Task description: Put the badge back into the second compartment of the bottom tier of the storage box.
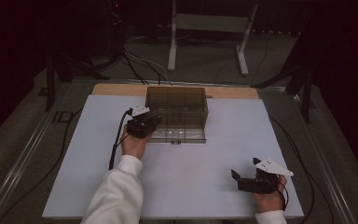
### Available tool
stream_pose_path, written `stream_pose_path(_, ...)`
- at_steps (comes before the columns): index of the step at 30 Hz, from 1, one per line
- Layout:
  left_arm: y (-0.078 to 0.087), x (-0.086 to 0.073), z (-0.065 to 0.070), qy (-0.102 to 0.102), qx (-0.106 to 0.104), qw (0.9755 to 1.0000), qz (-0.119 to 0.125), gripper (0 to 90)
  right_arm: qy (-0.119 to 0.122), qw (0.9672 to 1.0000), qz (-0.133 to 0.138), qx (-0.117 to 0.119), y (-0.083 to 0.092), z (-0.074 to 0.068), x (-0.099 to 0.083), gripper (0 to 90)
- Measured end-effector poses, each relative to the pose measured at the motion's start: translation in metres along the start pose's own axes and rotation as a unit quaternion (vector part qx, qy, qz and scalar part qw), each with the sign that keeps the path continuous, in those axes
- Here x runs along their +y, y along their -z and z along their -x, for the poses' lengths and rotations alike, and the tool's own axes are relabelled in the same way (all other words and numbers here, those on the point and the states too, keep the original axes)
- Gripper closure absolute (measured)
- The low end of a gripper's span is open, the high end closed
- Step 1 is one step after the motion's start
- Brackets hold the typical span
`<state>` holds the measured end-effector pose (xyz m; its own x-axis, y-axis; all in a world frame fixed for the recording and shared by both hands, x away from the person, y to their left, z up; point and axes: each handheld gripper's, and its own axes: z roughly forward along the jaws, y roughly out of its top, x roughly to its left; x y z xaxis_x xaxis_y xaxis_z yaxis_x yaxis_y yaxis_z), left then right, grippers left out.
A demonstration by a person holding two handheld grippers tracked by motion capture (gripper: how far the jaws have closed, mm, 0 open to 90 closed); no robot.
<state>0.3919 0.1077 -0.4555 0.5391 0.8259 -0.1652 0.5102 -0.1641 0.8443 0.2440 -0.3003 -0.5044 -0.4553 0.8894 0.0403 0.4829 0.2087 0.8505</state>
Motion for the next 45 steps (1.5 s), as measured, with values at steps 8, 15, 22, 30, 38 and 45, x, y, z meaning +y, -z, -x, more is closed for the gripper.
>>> stream_pose_path(8,-0.006,0.001,0.003,-0.003,0.000,1.0000,-0.004,82.3,0.000,1.0000,0.000,0.000,0.000,0.000,0.000,0.1)
stream_pose_path(15,-0.011,0.003,0.007,-0.007,-0.001,1.0000,-0.006,82.4,0.001,1.0000,0.000,-0.001,0.001,0.001,-0.001,0.1)
stream_pose_path(22,-0.017,0.004,0.011,-0.013,-0.004,0.9999,-0.009,82.3,0.001,1.0000,0.000,-0.001,0.001,0.001,-0.001,0.1)
stream_pose_path(30,-0.022,0.002,0.014,-0.017,-0.004,0.9997,-0.015,82.3,0.002,1.0000,-0.001,0.001,-0.001,0.000,0.000,0.1)
stream_pose_path(38,-0.030,0.000,0.017,-0.022,-0.005,0.9995,-0.024,82.3,0.003,1.0000,-0.003,0.003,-0.002,0.000,0.000,0.1)
stream_pose_path(45,-0.036,-0.001,0.019,-0.027,-0.002,0.9992,-0.030,82.3,0.003,1.0000,-0.002,0.004,-0.002,0.001,0.000,0.1)
